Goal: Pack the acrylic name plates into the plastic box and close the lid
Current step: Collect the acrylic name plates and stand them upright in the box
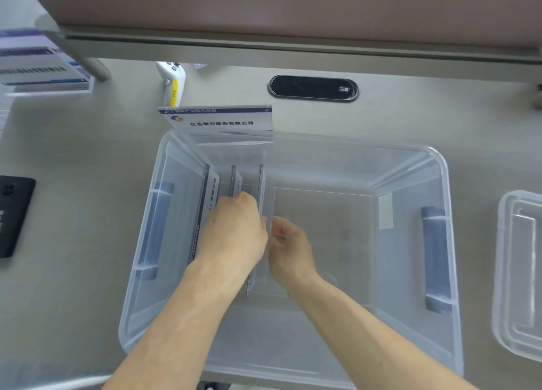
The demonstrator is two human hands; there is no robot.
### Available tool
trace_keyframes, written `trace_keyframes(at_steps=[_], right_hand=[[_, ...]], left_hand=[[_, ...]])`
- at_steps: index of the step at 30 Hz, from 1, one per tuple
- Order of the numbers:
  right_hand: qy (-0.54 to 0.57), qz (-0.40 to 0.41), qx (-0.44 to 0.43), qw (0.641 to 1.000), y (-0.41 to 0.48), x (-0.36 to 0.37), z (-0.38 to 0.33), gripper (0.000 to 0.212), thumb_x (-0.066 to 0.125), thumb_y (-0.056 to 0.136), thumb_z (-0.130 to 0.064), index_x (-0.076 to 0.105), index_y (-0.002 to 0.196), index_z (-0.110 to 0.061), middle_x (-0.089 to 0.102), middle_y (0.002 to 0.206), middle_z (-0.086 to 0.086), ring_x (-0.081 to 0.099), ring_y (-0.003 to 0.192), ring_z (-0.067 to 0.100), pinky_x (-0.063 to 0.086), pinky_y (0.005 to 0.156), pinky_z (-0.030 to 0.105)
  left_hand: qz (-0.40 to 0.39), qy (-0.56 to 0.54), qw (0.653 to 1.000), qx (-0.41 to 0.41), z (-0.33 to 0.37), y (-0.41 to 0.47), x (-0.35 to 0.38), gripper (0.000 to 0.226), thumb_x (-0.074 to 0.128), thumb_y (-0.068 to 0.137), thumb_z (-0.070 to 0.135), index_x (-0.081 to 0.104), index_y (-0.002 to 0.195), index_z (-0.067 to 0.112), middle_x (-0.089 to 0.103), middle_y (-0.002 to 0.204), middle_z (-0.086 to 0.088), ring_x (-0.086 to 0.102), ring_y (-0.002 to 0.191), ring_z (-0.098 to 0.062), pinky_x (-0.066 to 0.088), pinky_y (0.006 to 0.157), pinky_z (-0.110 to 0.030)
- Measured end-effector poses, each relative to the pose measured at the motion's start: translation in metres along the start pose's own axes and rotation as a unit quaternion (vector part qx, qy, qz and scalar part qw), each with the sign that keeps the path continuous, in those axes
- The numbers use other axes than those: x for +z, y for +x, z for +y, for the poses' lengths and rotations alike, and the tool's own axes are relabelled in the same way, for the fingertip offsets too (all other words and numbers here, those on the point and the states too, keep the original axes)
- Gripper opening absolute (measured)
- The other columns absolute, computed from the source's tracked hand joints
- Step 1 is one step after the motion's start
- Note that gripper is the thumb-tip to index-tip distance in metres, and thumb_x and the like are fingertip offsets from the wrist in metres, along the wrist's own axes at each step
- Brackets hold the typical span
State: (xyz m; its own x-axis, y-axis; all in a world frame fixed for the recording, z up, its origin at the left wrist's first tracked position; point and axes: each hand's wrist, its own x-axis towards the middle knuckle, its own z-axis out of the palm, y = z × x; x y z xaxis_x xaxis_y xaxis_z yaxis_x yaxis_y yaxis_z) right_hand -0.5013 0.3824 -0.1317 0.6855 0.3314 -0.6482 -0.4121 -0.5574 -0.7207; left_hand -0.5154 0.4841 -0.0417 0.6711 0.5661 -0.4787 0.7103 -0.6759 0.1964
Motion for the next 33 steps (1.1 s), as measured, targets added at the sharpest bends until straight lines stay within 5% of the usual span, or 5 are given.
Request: trace_keyframes(at_steps=[6,10,16,26,33], right_hand=[[-0.023,-0.007,0.028,0.999,0.007,0.008,0.007,0.009,0.046,0.099,-0.026,0.038,0.098,-0.029,0.049,0.104,-0.004,0.043,0.089,0.011,0.032,0.06,0.012],[-0.013,-0.012,0.044,0.999,0.004,0.008,0.004,0.02,0.051,0.096,-0.022,0.059,0.113,-0.014,0.063,0.131,0.001,0.062,0.118,0.018,0.05,0.089,0.026],[-0.003,-0.025,0.031,0.999,-0.008,-0.001,-0.005,0.024,0.047,0.093,-0.019,0.064,0.11,-0.019,0.068,0.122,0.006,0.066,0.11,0.012,0.046,0.078,0.019],[0.027,0.065,-0.241,0.968,-0.03,-0.089,-0.157,0.025,0.056,0.099,-0.017,0.063,0.123,-0.024,0.067,0.111,-0.016,0.063,0.096,-0.01,0.045,0.073,0.004],[-0.074,0.111,-0.279,0.951,0.028,-0.117,-0.23,0.029,0.062,0.096,-0.02,0.061,0.125,-0.02,0.066,0.117,-0.011,0.065,0.104,0.004,0.044,0.079,0.01]], left_hand=[[-0.002,0.019,1.0,-0.002,0.005,-0.003,-0.004,0.033,0.063,0.099,0.026,0.044,0.075,0.014,0.044,0.066,-0.002,0.056,0.065,-0.028,0.043,0.056,-0.032],[0.003,0.022,1.0,0.001,0.007,-0.006,-0.005,0.029,0.064,0.098,0.022,0.044,0.079,0.013,0.046,0.07,-0.003,0.068,0.077,-0.031,0.044,0.059,-0.032],[0.005,0.021,1.0,0.016,0.008,-0.01,-0.012,0.028,0.062,0.099,0.035,0.055,0.089,0.01,0.058,0.08,-0.006,0.066,0.078,-0.029,0.048,0.062,-0.033],[0.257,-0.233,0.933,0.102,-0.027,0.007,-0.159,0.015,0.069,0.094,0.032,0.078,0.098,0.021,0.074,0.082,0.013,0.071,0.075,-0.002,0.061,0.075,-0.026],[0.169,-0.252,0.952,0.045,-0.083,0.088,-0.181,0.012,0.073,0.093,0.026,0.071,0.104,0.026,0.073,0.103,0.007,0.068,0.092,-0.009,0.054,0.086,-0.025]])
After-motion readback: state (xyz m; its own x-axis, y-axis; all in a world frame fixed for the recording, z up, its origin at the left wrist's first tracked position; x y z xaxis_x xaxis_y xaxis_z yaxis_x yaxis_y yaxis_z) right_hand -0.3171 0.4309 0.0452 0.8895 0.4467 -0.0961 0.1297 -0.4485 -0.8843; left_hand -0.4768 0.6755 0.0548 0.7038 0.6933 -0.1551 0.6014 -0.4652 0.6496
